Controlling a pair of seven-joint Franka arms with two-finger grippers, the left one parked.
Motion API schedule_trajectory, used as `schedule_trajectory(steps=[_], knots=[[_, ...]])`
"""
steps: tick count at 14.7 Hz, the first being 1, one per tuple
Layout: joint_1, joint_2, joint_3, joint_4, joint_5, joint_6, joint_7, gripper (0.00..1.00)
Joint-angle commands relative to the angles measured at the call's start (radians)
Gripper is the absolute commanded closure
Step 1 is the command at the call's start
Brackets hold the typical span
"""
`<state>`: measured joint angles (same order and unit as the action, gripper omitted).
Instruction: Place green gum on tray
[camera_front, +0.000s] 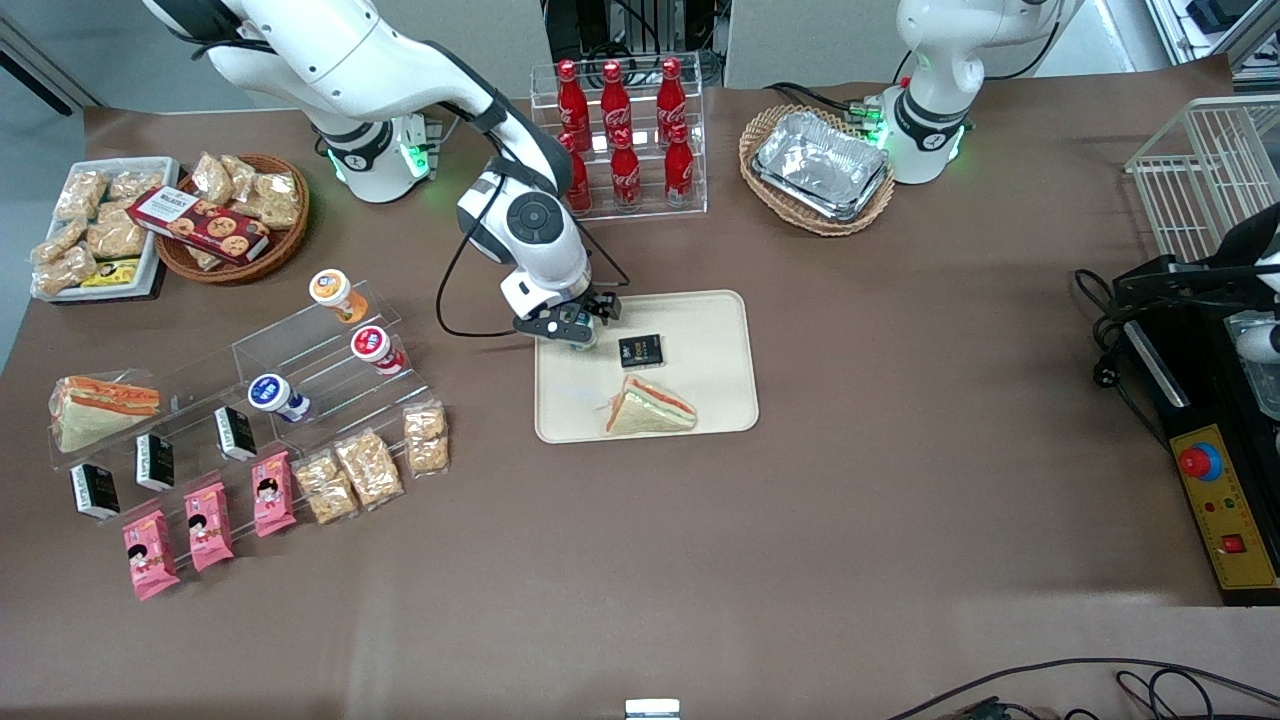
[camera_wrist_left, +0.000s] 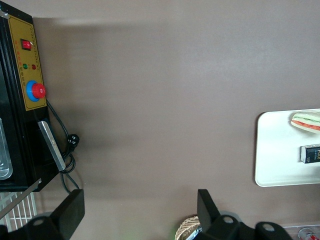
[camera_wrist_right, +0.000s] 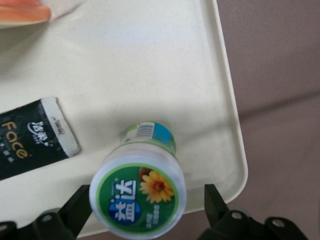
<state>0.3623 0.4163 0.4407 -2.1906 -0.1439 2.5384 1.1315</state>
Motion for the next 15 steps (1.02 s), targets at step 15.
schedule_trajectory(steps=[15], knots=[[-0.572, -0.349, -0.004, 0.333, 0.153, -0.665, -0.763, 0.0]])
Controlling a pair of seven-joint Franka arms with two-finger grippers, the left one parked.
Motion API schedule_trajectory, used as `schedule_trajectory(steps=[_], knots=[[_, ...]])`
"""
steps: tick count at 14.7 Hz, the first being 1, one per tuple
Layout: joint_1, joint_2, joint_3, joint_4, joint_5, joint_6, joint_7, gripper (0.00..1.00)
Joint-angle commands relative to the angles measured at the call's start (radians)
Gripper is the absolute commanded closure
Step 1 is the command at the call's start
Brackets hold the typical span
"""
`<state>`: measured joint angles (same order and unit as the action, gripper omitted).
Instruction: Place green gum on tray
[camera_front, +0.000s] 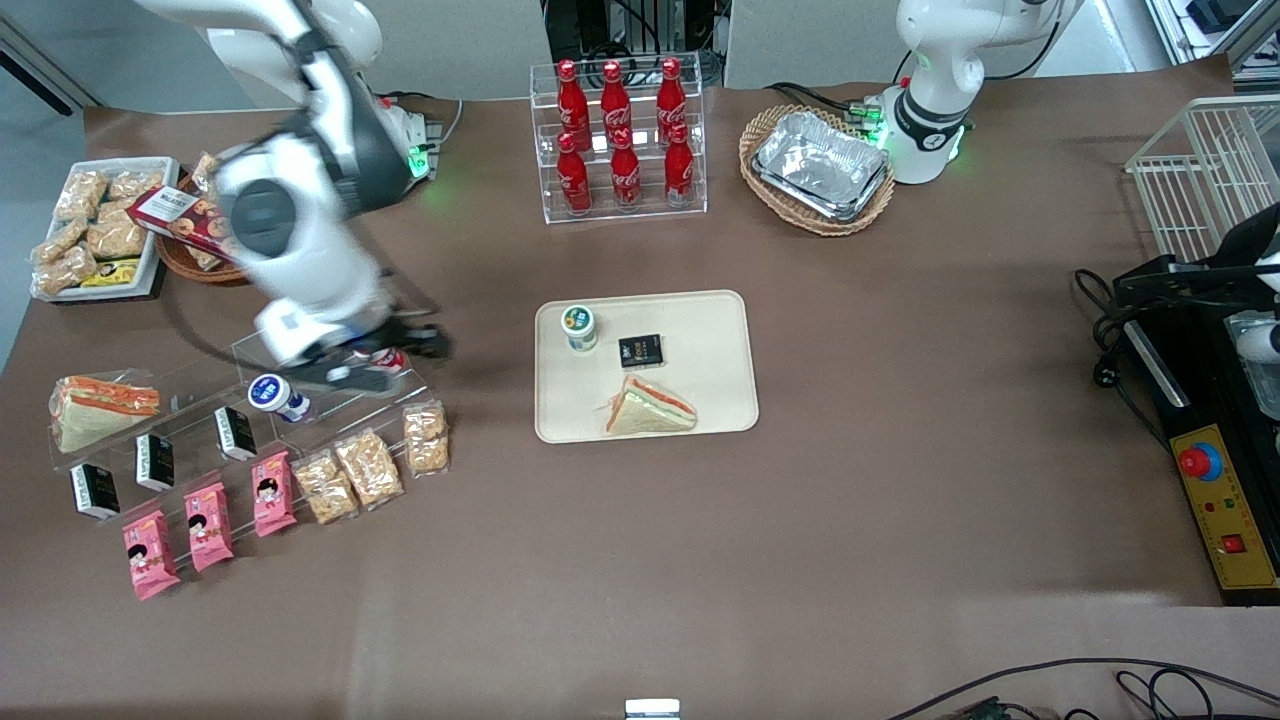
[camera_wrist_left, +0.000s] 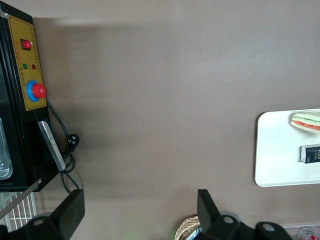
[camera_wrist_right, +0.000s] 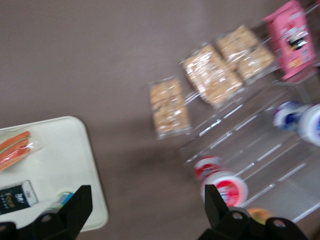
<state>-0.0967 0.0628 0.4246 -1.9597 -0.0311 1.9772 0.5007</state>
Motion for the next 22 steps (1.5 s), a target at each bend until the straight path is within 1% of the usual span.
schedule_trajectory(steps=[1, 3, 5, 7, 10, 15, 17, 18, 19, 21, 22], knots=[[-0.142, 0.0, 0.013, 0.149, 0.039, -0.147, -0.148, 0.0], [-0.198, 0.006, 0.013, 0.266, 0.039, -0.291, -0.204, 0.0], [-0.239, 0.006, 0.011, 0.318, 0.039, -0.363, -0.305, 0.0], [-0.276, 0.0, 0.011, 0.323, 0.039, -0.366, -0.362, 0.0], [-0.284, -0.003, 0.01, 0.331, 0.04, -0.371, -0.367, 0.0], [-0.293, -0.07, 0.011, 0.34, 0.039, -0.432, -0.367, 0.0], [-0.301, -0.072, -0.006, 0.341, 0.042, -0.461, -0.37, 0.0], [-0.285, -0.075, -0.039, 0.352, 0.043, -0.465, -0.381, 0.0], [-0.249, -0.078, -0.085, 0.37, 0.045, -0.466, -0.395, 0.0], [-0.129, -0.087, -0.243, 0.378, 0.04, -0.469, -0.406, 0.0], [-0.094, -0.107, -0.298, 0.377, 0.037, -0.472, -0.406, 0.0]])
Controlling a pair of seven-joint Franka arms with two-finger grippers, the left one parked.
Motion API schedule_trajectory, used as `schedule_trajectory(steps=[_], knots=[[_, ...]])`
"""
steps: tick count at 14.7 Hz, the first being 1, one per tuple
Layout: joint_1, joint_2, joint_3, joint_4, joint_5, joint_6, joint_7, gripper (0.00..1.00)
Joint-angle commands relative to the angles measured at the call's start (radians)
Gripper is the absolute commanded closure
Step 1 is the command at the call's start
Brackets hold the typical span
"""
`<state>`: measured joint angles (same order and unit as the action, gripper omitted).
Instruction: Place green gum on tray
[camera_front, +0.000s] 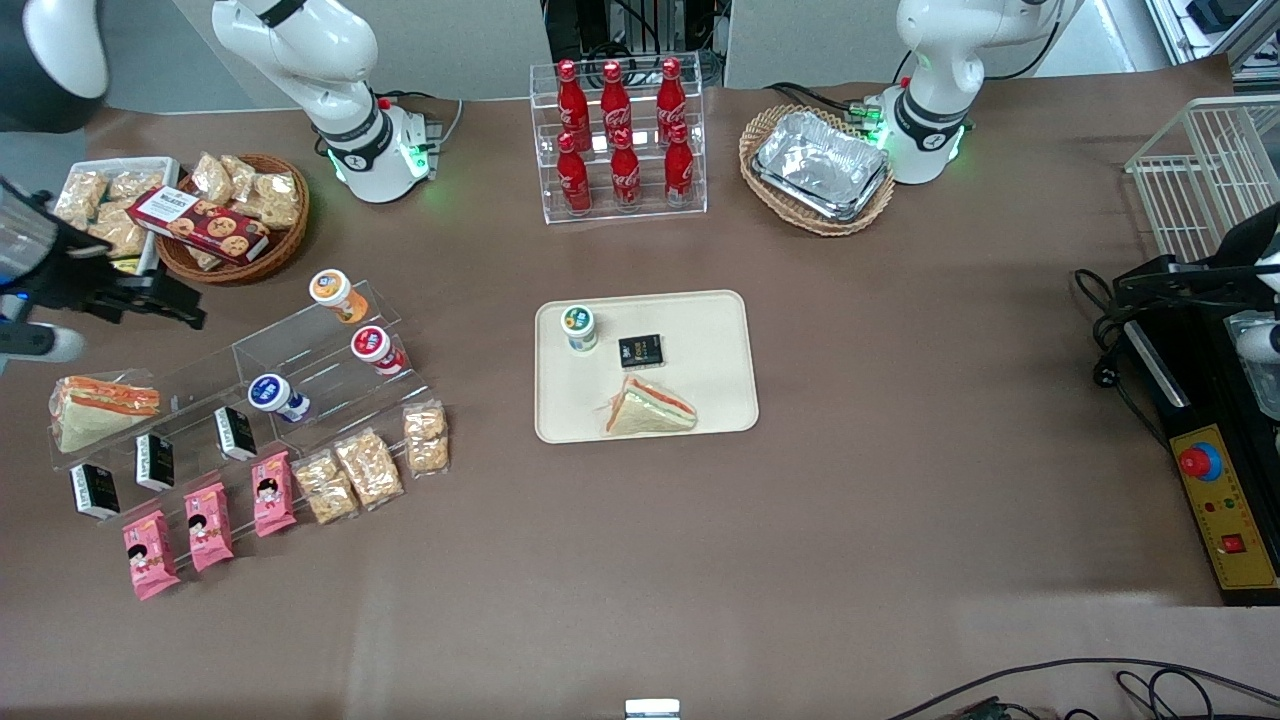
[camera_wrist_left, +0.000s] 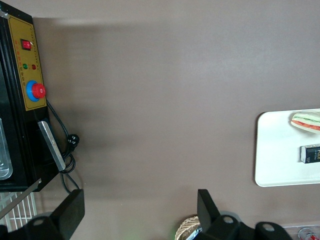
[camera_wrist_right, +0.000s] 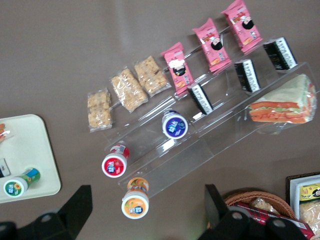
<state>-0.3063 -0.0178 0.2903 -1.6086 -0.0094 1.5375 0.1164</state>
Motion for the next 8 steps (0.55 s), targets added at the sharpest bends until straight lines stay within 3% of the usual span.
schedule_trajectory(steps=[1, 4, 8], knots=[[0.146, -0.031, -0.198, 0.026, 0.011, -0.034, -0.021, 0.0], [0.235, -0.031, -0.302, 0.024, 0.008, -0.031, -0.021, 0.0], [0.245, -0.036, -0.306, 0.026, 0.008, -0.03, -0.021, 0.0]])
